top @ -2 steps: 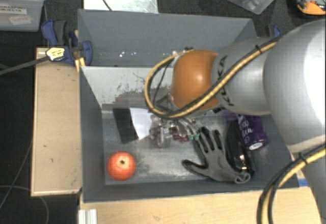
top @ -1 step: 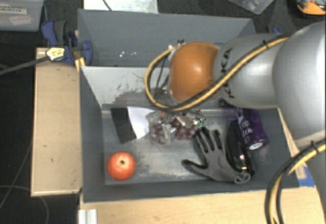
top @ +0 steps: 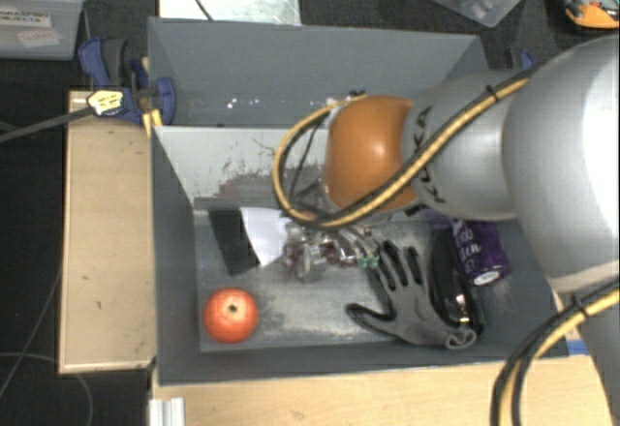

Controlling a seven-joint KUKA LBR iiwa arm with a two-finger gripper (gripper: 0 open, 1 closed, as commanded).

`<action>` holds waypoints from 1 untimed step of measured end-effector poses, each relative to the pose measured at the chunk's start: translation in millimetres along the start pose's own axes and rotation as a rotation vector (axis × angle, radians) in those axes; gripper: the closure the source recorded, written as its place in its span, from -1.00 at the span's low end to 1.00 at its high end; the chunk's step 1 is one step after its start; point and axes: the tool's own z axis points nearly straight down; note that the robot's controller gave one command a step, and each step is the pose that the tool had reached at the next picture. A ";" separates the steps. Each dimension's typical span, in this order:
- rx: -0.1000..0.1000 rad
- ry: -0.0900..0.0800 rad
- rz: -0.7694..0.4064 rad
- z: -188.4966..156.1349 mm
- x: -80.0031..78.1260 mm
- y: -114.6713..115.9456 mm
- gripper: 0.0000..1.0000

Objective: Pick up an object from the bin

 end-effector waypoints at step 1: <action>-0.003 0.002 -0.403 -112.4 -19.6 -6.9 1.00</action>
Offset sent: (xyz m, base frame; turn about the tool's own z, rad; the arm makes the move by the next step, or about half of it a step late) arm -0.0156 -0.0019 0.0999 -0.0326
